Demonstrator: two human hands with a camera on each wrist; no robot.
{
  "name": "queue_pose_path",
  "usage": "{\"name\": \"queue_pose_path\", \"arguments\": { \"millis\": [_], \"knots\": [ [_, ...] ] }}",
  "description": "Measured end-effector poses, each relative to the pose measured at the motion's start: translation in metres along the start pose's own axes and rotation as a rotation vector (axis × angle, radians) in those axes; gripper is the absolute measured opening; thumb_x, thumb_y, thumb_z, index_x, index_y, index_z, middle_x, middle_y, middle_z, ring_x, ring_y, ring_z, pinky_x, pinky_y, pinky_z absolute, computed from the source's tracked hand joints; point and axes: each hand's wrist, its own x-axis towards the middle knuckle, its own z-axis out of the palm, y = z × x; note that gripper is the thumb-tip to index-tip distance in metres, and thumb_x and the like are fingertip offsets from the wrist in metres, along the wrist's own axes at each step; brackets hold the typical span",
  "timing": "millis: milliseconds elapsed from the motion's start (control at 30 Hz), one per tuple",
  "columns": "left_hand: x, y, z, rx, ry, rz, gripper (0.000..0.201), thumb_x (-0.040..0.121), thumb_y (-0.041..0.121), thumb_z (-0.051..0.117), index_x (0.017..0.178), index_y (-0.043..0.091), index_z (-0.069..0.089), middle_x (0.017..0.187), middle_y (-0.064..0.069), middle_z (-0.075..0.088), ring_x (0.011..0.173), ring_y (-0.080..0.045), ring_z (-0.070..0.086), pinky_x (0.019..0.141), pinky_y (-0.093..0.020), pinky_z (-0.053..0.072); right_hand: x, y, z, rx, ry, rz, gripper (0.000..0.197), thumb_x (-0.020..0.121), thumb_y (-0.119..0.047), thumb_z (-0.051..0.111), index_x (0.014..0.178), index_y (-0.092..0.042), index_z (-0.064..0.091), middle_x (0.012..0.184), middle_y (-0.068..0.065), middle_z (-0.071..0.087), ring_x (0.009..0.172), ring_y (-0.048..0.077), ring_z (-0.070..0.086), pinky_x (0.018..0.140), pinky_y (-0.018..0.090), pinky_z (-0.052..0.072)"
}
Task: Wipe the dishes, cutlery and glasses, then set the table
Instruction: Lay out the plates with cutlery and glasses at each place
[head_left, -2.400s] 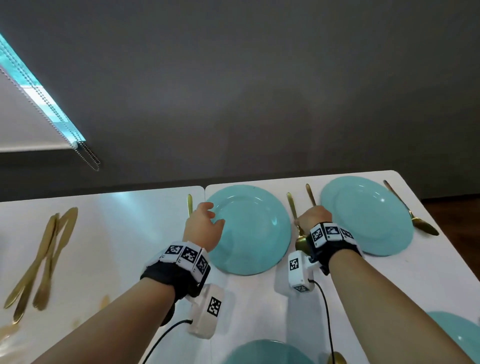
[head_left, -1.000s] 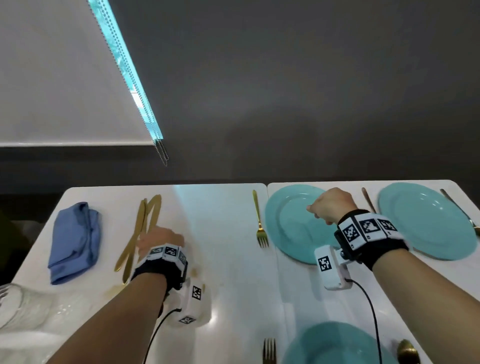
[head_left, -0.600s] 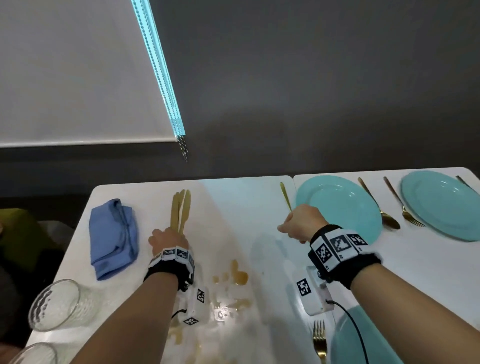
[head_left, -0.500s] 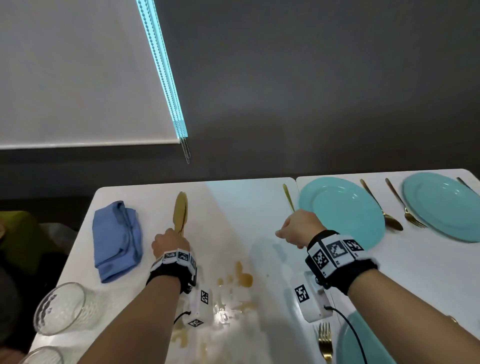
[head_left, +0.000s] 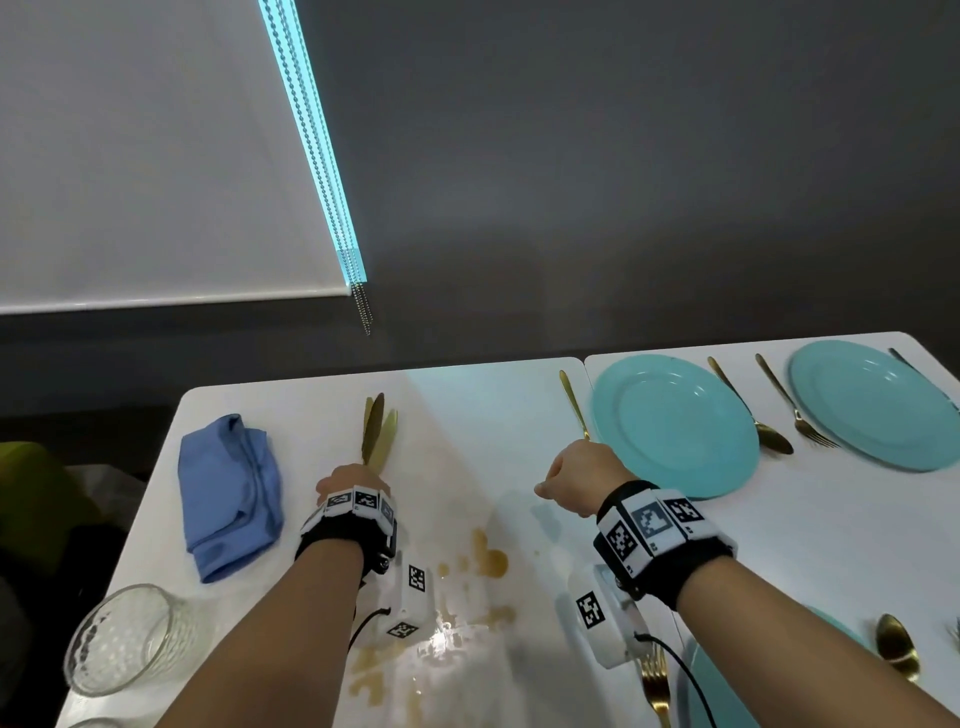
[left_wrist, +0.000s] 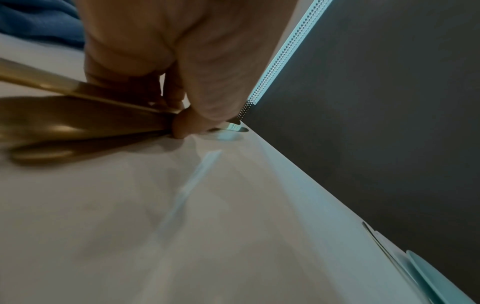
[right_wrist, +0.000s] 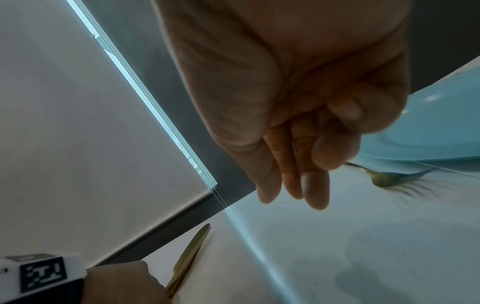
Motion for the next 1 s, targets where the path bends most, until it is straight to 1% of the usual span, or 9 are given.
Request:
{"name": "queue_pose_path", "arguments": {
  "millis": [200,267,367,500,567,667,767,933,1000],
  "knots": [
    [0.011,0.004,-0.003,0.107,-0.081,0.011,0.032,0.096,0.011,0.047,0.123,-0.003,0.057,0.128,-0.019,0.057,0.119,-0.032,0.055,0.094,-0.035,0.045,-0.005,0.009,0.001,0.006,-0.009,0.004,0.035,0.087,-0.035,0.061,0.107,-0.006,0.064,0.107,0.009,0.067,0.079,0.019,0.055,0.081,0.029,0.052],
    [0.008,0.004,-0.002,0.096,-0.077,0.031,0.026,0.096,0.010,0.046,0.112,-0.002,0.062,0.127,-0.018,0.058,0.118,-0.031,0.056,0.094,-0.034,0.045,-0.008,0.013,0.003,0.017,-0.012,0.010,0.035,0.087,-0.035,0.061,0.108,-0.007,0.063,0.110,0.008,0.064,0.078,0.019,0.057,0.080,0.029,0.052],
    [-0.007,0.001,0.001,0.027,-0.082,0.049,0.034,0.095,0.004,0.039,0.062,0.012,0.046,0.117,-0.009,0.063,0.108,-0.022,0.062,0.085,-0.025,0.048,-0.013,0.019,0.006,0.009,-0.021,0.003,0.034,0.087,-0.035,0.061,0.107,-0.007,0.065,0.107,0.007,0.066,0.078,0.019,0.056,0.081,0.029,0.053],
    [-0.025,0.017,0.002,-0.115,-0.091,0.067,0.037,0.098,0.001,0.031,0.062,0.010,0.036,0.075,-0.004,0.047,0.066,-0.012,0.048,0.072,-0.022,0.042,-0.023,0.031,0.010,0.032,-0.033,-0.009,0.033,0.088,-0.034,0.059,0.103,-0.006,0.069,0.103,0.007,0.070,0.076,0.018,0.056,0.083,0.029,0.054],
    [-0.034,0.032,0.006,-0.127,-0.135,0.117,0.041,0.099,0.011,0.037,0.059,0.014,0.030,0.068,-0.003,0.040,0.060,-0.015,0.040,0.067,-0.026,0.036,-0.030,0.037,0.011,0.102,-0.041,-0.023,0.030,0.088,-0.032,0.060,0.100,-0.007,0.071,0.101,0.006,0.071,0.071,0.015,0.055,0.079,0.027,0.053],
    [-0.053,0.062,0.011,-0.290,-0.297,0.214,0.019,0.096,0.017,0.047,0.086,0.005,0.059,0.085,-0.006,0.057,0.082,-0.022,0.053,0.073,-0.027,0.039,-0.046,0.047,0.011,0.298,-0.054,-0.039,0.027,0.089,-0.032,0.058,0.103,-0.012,0.069,0.091,0.000,0.068,0.057,0.008,0.051,0.055,0.018,0.043],
    [-0.087,0.088,0.020,-0.485,-0.452,0.310,0.026,0.092,0.019,0.055,0.116,0.011,0.060,0.106,-0.009,0.063,0.095,-0.024,0.058,0.084,-0.028,0.044,-0.064,0.061,0.011,0.475,-0.023,-0.008,0.026,0.091,-0.034,0.055,0.105,-0.016,0.067,0.088,-0.004,0.065,0.056,0.008,0.051,0.048,0.017,0.037],
    [-0.139,0.120,0.040,-0.696,-0.618,0.402,0.024,0.090,0.009,0.054,0.112,0.009,0.064,0.092,-0.007,0.066,0.069,-0.012,0.054,0.065,-0.023,0.041,-0.092,0.096,0.011,0.762,0.044,0.049,0.020,0.090,-0.033,0.057,0.098,-0.019,0.069,0.086,-0.002,0.065,0.056,0.012,0.050,0.050,0.021,0.038],
    [-0.157,0.130,0.048,-0.725,-0.654,0.423,0.022,0.090,0.006,0.053,0.109,0.009,0.064,0.096,-0.005,0.070,0.074,-0.010,0.063,0.073,-0.023,0.050,-0.101,0.112,0.011,0.849,0.046,0.057,0.014,0.089,-0.029,0.060,0.086,-0.019,0.069,0.080,-0.003,0.066,0.053,0.011,0.048,0.048,0.021,0.036]
  ]
}}
